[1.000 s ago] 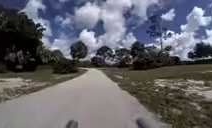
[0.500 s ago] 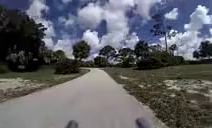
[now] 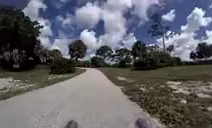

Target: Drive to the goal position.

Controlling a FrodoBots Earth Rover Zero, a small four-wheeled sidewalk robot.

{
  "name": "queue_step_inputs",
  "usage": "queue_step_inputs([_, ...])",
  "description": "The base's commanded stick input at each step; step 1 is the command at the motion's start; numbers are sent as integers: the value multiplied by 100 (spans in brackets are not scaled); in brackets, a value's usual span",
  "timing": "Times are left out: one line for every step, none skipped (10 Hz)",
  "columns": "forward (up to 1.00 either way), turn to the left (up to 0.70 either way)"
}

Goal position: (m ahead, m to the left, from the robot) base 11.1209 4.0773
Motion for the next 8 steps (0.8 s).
queue_step_inputs([85, 34])
queue_step_inputs([85, 34])
queue_step_inputs([85, 34])
queue_step_inputs([85, 34])
queue_step_inputs([85, 34])
queue_step_inputs([85, 34])
queue_step_inputs([85, 34])
queue_step_inputs([85, 34])
